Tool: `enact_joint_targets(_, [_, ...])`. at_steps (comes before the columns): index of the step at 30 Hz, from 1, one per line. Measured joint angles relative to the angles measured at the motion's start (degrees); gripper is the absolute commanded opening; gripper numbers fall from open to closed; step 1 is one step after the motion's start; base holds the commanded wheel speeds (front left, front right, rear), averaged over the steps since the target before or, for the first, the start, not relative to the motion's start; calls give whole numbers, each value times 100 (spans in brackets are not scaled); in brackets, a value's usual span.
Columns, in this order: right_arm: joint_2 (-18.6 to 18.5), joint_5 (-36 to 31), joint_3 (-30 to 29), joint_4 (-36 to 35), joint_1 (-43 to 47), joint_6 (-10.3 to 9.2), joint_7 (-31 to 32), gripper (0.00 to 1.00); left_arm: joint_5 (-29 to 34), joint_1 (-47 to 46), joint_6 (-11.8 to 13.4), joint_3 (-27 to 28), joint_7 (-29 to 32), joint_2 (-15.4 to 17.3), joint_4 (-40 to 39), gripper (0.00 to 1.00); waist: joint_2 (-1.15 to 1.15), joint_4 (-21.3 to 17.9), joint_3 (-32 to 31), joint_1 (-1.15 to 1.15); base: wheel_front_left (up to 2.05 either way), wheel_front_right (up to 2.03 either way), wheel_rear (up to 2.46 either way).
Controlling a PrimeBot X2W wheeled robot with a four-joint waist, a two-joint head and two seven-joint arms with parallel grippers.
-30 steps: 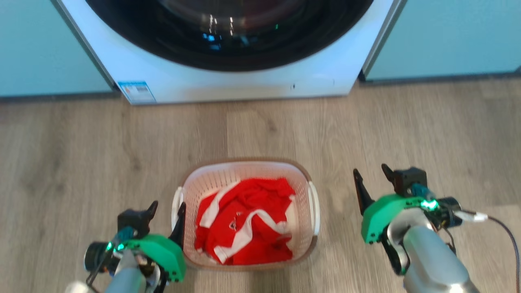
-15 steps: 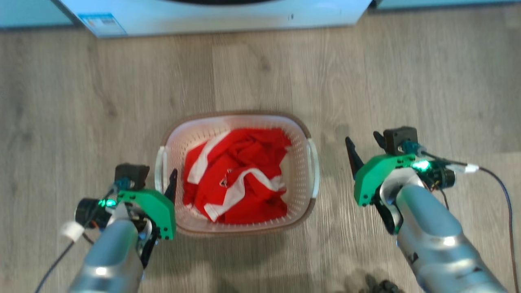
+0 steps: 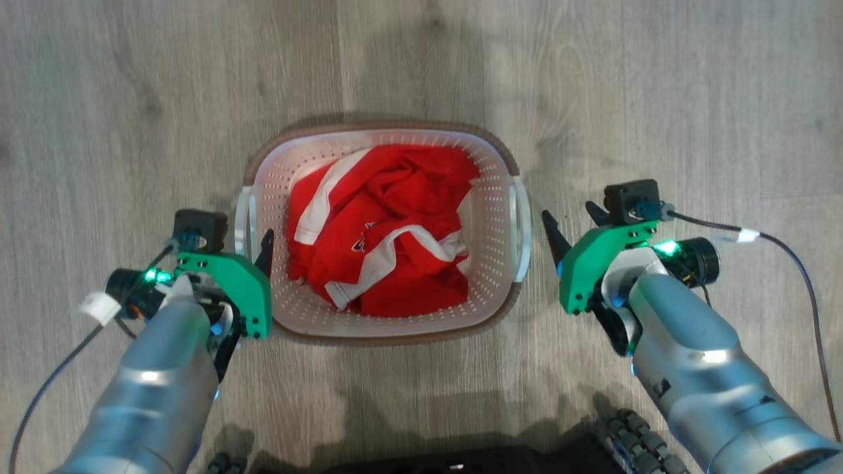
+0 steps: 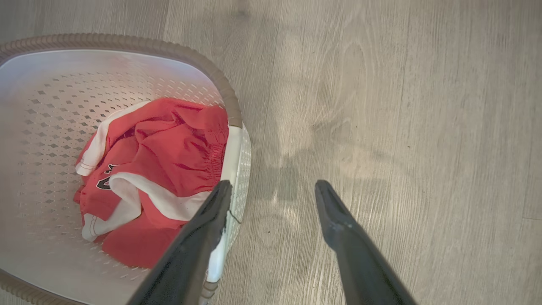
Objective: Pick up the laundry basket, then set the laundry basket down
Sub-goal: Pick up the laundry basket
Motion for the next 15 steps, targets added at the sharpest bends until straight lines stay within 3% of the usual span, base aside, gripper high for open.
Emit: enact_joint_targets(15, [-21,872,797,281,-548,0,248,100,-576,-520,-42,-891,87,13,303,100,0,110,600,0,0,0,0])
